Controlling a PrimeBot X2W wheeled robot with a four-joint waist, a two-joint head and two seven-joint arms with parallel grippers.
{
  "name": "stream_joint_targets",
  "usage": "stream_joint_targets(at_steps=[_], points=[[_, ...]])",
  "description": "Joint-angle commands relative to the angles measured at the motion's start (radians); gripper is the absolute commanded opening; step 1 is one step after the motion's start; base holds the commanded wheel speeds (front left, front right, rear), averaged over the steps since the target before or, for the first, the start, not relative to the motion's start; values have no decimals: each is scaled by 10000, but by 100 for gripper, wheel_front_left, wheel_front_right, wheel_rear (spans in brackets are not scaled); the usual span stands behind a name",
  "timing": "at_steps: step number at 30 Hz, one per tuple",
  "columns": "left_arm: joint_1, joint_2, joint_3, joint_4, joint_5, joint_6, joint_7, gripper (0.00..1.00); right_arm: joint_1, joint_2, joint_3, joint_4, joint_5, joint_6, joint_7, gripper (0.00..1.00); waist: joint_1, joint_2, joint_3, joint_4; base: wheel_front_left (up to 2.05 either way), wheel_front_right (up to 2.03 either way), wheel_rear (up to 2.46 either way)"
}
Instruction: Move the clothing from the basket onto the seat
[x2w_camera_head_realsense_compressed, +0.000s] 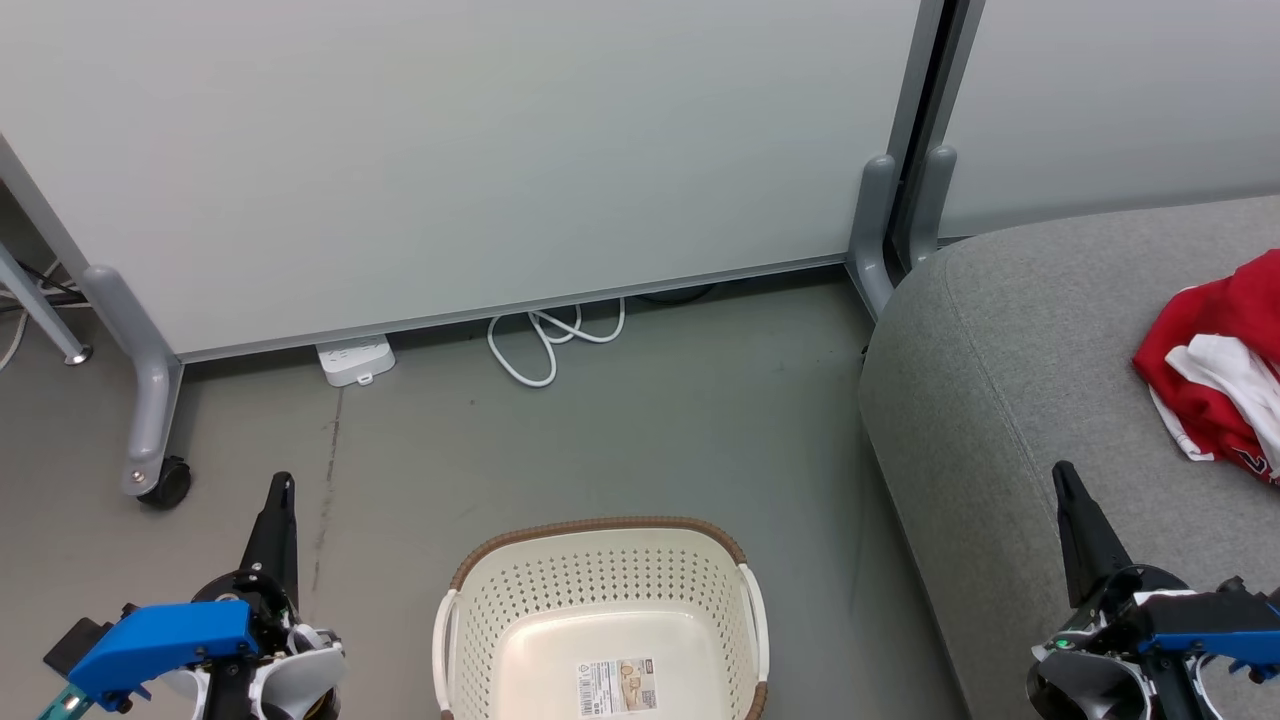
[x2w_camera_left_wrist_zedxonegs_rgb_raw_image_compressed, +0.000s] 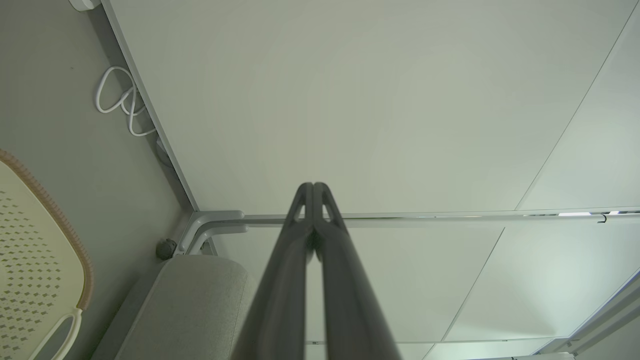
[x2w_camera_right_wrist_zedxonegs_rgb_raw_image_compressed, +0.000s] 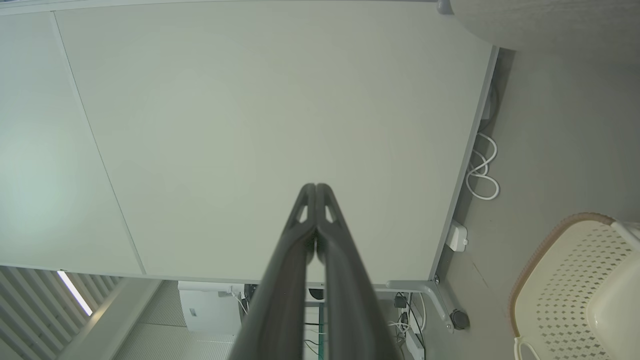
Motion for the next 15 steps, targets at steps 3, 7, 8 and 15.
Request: stream_joint_targets(at_steps=[3,7,8,15], points=[[-95,5,18,-42,-22,-93,38,0,-139,-28,-13,-24,24,4,34,0,0,0,0,1,0,0,0],[-95,5,18,-41,-23,-93,37,0,-139,-28,-13,-24,26,4,33,0,0,0,0,1,0,0,0],[-95,5,18,-41,-23,-93,37,0,-139,-28,-13,-24,25,4,33,0,0,0,0,1,0,0,0],[-95,5,18,-42,-23,-93,37,0,-139,-28,-12,-24,25,4,33,0,0,0,0,1,0,0,0]])
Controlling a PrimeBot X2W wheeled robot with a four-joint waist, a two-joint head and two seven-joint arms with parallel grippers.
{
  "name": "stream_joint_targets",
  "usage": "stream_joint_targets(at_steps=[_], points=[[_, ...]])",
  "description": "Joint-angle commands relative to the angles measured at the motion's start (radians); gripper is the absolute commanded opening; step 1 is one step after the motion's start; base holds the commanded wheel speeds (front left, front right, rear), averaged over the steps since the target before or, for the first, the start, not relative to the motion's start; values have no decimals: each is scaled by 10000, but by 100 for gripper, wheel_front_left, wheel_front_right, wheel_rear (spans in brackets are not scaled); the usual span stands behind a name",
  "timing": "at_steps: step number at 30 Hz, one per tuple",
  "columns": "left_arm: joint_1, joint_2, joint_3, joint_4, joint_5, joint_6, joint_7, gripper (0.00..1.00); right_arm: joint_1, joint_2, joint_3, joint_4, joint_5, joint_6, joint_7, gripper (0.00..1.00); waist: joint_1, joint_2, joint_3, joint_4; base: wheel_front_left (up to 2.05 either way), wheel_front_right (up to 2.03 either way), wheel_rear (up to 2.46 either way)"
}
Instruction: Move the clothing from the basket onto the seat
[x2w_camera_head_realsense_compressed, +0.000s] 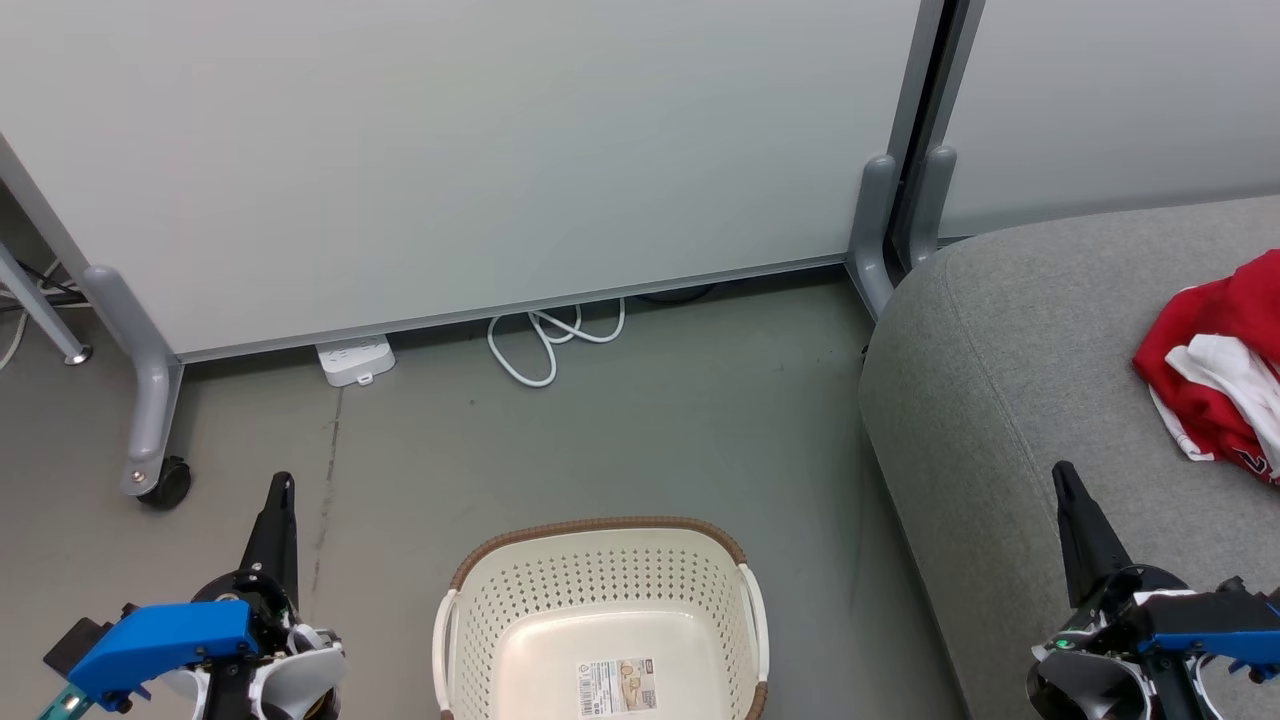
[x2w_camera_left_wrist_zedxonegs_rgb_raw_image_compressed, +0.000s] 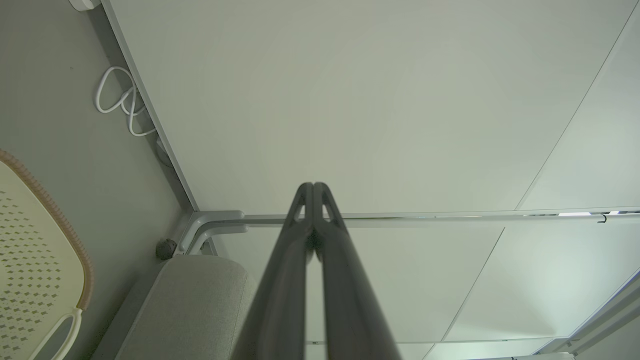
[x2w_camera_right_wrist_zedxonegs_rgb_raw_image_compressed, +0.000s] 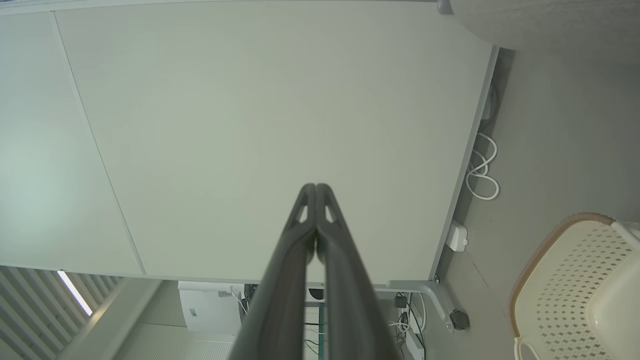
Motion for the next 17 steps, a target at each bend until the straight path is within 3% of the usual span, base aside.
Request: stream_joint_targets(at_steps=[1,17], points=[[-95,5,18,-40,-21,-93,37,0,-138,-26,-14,-24,25,4,33,0,0,0,0,1,0,0,0],[-94,5,17,-41,-20,-94,36,0,-137,-26,-13,-25,26,4,32,0,0,0,0,1,0,0,0]])
